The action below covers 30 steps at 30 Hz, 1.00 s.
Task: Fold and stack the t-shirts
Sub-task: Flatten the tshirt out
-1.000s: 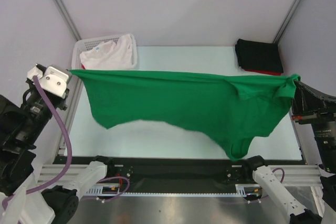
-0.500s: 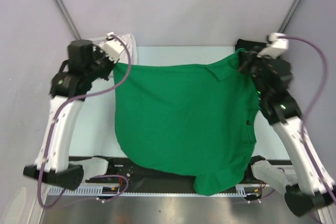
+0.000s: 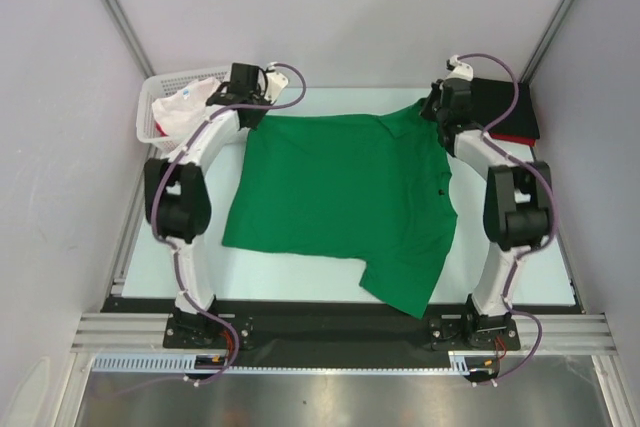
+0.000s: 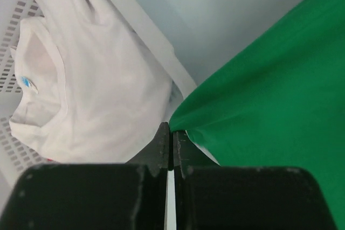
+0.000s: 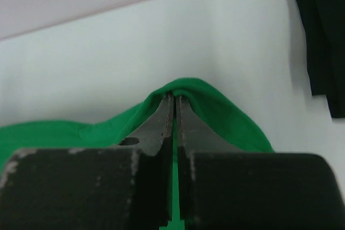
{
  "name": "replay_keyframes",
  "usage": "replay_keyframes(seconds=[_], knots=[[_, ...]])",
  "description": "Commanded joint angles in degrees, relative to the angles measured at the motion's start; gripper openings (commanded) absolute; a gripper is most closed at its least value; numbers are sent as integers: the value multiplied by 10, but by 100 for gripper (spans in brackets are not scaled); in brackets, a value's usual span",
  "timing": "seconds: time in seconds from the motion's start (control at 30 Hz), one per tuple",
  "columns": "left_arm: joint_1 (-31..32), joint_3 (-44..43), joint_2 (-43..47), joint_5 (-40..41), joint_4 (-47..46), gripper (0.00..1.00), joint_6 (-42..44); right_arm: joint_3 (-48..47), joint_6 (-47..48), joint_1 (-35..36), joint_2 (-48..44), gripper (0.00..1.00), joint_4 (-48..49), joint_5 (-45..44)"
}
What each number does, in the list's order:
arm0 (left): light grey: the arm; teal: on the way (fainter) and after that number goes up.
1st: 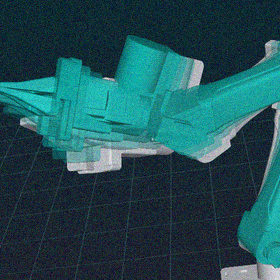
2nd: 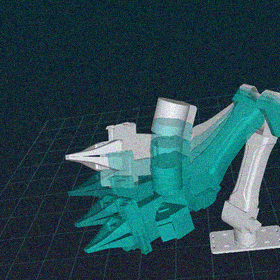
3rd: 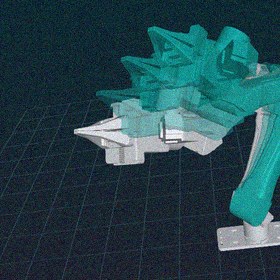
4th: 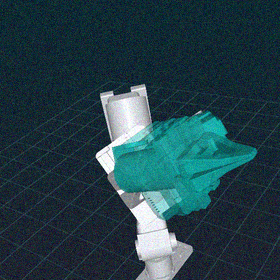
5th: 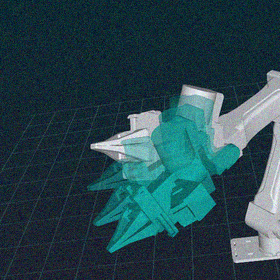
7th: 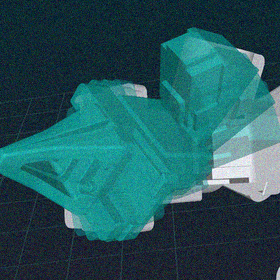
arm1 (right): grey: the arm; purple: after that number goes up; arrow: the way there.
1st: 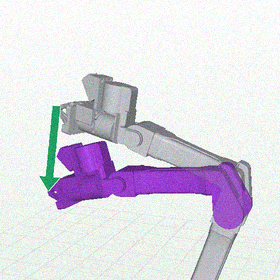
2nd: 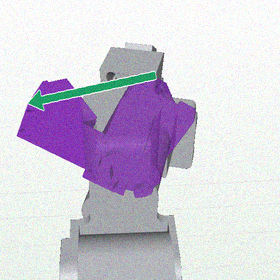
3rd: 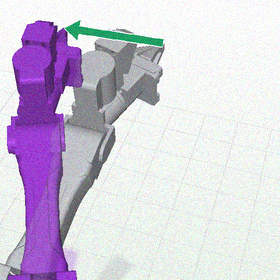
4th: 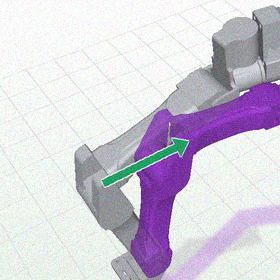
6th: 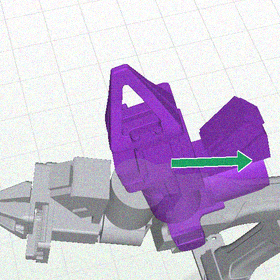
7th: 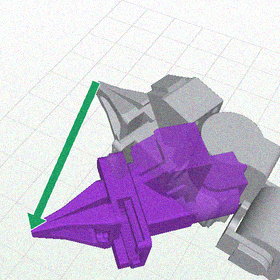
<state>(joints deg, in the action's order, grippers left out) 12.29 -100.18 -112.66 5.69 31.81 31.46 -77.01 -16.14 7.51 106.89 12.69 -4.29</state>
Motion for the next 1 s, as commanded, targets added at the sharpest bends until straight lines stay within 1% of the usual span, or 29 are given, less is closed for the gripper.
replay_keyframes(seconds=[0.0,0.03,0.07,0.2,0.23,0.27,0.3,0.33,0.37,0.4,0.43,0.47,0.5,0.53,0.57,0.6,0.67,0.7,0.73,0.8,0.83,0.87,0.9,0.93,0.97], knots=[[-2,-88,-54,58,-75,0,-20,-115,-20,-7,81,0,52,26],[-2,-116,-69,72,-83,0,-21,-129,-21,-7,101,0,54,27],[-2,-127,-96,78,-101,0,-21,-144,-22,-7,114,0,55,27],[1,-166,-149,125,-157,1,-20,-218,-37,-12,175,1,47,10],[2,-180,-159,134,-168,7,-19,-251,-38,-14,195,3,35,5],[2,-189,-169,156,-181,18,-18,-267,-41,-14,207,5,29,2],[3,-201,-190,161,-181,27,-21,-286,-43,-16,216,8,20,-1],[3,-228,-199,164,-178,55,-22,-302,-46,-20,234,15,1,-3],[4,-243,-209,165,-158,69,-23,-340,-45,-21,243,38,-13,0],[5,-257,-222,166,-147,78,-27,-363,-43,-21,250,50,-32,3],[6,-275,-224,165,-136,87,-31,-385,-35,-23,259,60,-79,5],[7,-276,-220,163,-119,89,-33,-428,-29,-25,266,76,-105,3],[11,-271,-201,151,-115,91,-35,-442,-25,-26,265,79,-124,2],[12,-249,-187,146,-114,94,-34,-451,-20,-26,260,80,-170,-4],[14,-236,-172,137,-114,95,-36,-451,-11,-27,251,81,-181,-5],[18,-224,-152,112,-112,95,-35,-440,-6,-28,225,82,-190,-4],[22,-186,-95,80,-92,95,-30,-424,-3,-28,191,82,-241,-11],[26,-170,-75,63,-80,95,-24,-408,-4,-29,149,82,-260,-16],[28,-131,-30,17,-67,95,-14,-358,-6,-29,117,83,-292,-24],[38,-76,18,-25,-28,93,30,-270,-18,-30,56,84,-302,-39],[40,-13,70,-52,-2,88,51,-173,-25,-30,-15,84,-304,-40],[43,24,94,-73,8,87,93,-129,-32,-30,-47,84,-305,-32],[46,95,122,-86,19,85,117,-87,-49,-30,-82,85,-314,-26],[46,133,144,-96,39,82,145,-8,-58,-29,-134,85,-319,-13],[45,173,189,-90,41,80,195,25,-68,-29,-162,85,-327,9]])
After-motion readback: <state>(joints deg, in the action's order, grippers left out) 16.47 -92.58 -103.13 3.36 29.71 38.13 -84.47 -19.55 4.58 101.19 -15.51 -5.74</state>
